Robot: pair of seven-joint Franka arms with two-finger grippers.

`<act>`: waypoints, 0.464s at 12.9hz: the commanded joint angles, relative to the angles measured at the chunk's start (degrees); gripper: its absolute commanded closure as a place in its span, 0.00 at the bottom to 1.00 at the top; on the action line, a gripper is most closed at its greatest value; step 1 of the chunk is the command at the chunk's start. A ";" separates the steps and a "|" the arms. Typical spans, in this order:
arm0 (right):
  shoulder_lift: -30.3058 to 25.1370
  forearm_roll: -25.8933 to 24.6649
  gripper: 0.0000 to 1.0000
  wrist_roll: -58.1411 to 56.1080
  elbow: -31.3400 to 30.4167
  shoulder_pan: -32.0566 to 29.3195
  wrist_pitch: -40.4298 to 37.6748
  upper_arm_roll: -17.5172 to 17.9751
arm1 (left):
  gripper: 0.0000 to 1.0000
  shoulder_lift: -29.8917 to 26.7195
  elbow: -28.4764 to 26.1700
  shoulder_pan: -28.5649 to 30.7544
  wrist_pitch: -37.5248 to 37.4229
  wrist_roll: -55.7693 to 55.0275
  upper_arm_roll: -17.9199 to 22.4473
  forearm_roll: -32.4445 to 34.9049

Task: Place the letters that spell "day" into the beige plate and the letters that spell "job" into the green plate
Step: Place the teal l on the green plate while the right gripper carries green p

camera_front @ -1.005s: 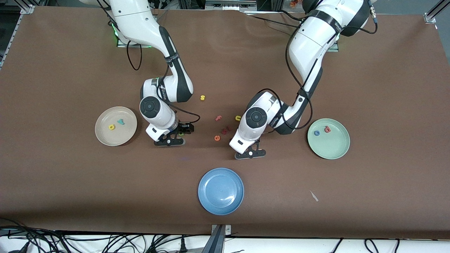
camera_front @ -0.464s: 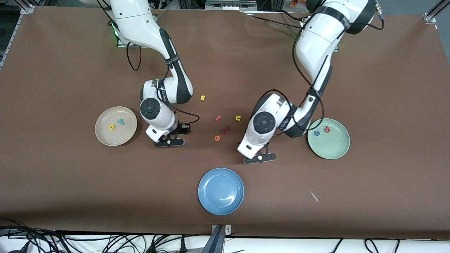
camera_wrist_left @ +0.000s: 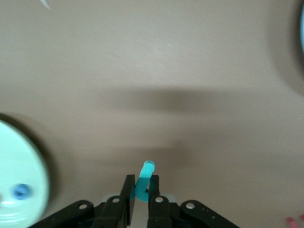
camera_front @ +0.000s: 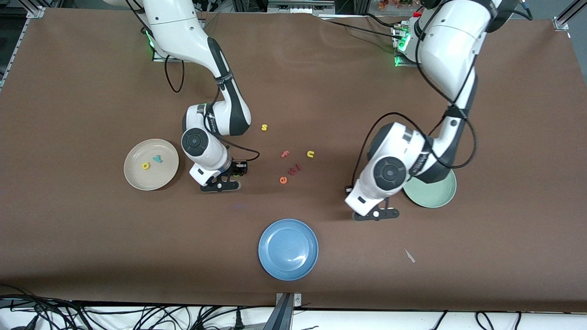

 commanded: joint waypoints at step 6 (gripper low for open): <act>0.84 2.37 0.65 -1.22 1.29 -0.55 -0.26 0.73 | 1.00 -6.79 -8.54 10.12 -15.67 18.58 -0.14 5.44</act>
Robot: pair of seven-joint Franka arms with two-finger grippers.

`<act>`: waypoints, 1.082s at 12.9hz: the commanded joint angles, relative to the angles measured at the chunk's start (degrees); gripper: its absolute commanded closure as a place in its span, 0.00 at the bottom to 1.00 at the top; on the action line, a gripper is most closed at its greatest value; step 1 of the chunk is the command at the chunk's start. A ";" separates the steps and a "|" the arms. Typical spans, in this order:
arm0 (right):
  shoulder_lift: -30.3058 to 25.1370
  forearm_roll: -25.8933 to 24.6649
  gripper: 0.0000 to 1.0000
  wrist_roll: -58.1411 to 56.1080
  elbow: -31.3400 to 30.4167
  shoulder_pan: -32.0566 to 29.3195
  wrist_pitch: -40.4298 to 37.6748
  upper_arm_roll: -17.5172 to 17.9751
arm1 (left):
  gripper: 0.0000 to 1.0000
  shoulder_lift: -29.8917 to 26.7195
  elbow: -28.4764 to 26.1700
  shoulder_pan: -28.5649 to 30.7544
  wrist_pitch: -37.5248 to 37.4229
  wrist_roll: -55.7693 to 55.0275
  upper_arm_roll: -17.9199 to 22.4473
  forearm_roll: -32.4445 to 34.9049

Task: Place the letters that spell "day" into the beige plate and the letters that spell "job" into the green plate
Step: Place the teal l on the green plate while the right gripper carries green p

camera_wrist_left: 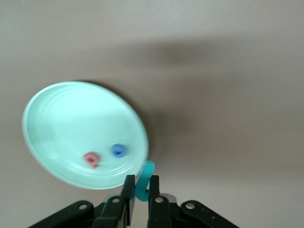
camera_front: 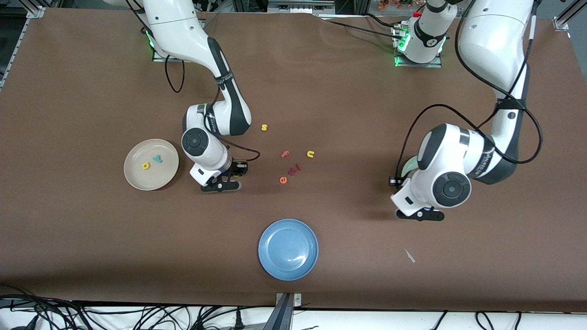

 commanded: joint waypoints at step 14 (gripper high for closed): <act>-2.29 1.11 0.80 -8.31 5.28 -1.94 -15.42 -4.52 | 1.00 -3.13 -22.84 9.59 23.03 3.18 -0.76 -0.44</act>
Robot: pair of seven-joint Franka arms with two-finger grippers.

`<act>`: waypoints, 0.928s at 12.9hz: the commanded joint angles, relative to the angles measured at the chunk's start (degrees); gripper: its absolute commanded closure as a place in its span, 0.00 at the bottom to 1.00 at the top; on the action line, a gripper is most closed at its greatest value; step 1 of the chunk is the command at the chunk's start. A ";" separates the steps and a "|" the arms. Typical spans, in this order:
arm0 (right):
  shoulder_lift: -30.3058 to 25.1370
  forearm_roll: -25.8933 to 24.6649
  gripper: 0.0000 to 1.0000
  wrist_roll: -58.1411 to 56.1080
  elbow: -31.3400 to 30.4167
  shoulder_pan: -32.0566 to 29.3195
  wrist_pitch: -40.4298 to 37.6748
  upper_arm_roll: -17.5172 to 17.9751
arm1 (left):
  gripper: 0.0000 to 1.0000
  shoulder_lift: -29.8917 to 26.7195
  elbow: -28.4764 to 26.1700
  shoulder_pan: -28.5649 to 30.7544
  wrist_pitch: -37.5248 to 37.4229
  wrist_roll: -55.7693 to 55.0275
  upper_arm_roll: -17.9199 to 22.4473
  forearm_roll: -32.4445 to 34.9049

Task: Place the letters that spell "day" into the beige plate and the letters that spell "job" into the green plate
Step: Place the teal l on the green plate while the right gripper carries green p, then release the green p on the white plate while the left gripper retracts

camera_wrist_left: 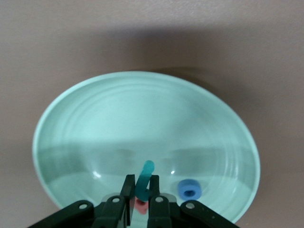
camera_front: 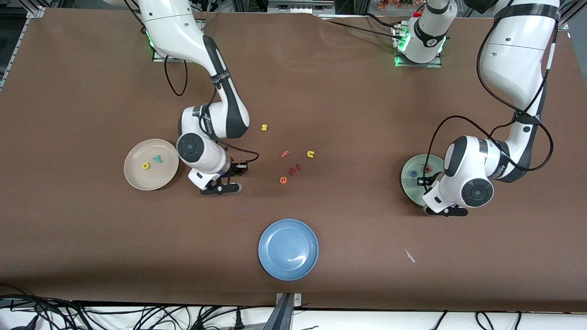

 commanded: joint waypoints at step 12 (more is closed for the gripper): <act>-1.18 0.74 0.00 -22.67 -7.02 -2.30 -20.95 -22.05 | 0.00 -9.91 -5.25 1.25 -1.58 0.72 -2.12 -2.51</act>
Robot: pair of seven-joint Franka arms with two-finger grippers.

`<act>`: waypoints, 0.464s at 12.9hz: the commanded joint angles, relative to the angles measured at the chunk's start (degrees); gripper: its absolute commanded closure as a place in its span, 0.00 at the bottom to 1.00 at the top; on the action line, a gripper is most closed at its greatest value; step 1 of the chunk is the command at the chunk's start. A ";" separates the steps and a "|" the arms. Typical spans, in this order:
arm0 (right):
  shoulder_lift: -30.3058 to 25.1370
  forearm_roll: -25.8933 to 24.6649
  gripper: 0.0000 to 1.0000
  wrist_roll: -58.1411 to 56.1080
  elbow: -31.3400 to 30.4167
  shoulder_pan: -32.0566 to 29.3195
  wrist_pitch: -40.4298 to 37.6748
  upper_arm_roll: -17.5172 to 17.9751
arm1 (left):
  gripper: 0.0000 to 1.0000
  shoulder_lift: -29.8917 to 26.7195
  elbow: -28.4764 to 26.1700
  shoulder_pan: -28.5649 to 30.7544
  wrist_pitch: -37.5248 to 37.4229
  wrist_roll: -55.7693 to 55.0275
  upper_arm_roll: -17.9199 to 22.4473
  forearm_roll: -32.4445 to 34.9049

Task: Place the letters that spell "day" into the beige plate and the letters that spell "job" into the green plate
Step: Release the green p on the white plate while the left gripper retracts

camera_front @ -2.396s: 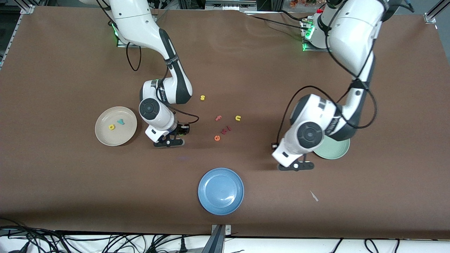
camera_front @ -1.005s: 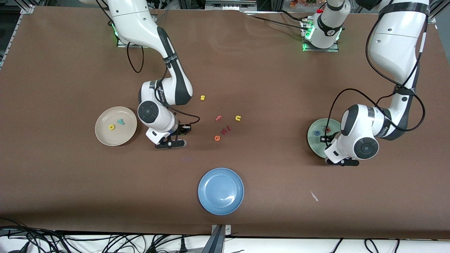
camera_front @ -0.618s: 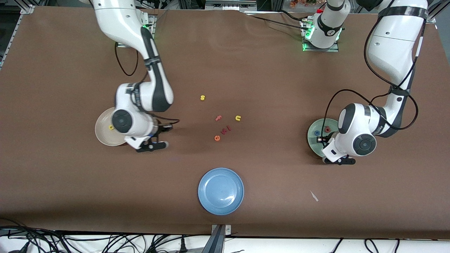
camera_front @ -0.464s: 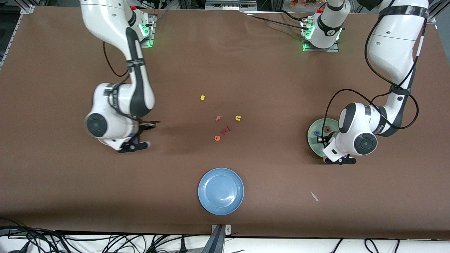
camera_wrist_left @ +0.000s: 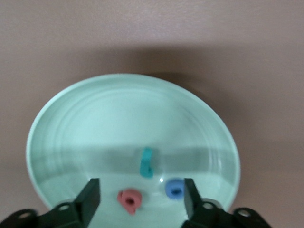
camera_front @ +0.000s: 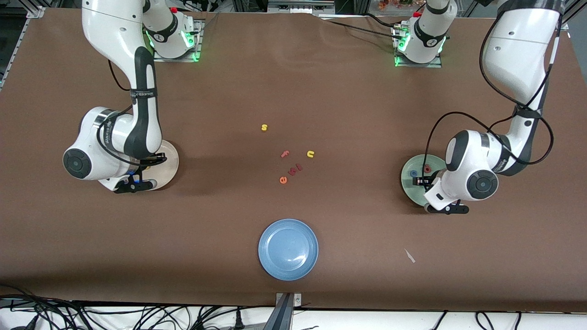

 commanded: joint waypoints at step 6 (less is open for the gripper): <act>-0.41 0.84 0.00 0.29 4.66 0.31 -5.28 -2.82 | 0.00 -18.36 -1.47 0.73 -6.87 7.59 -3.94 -1.90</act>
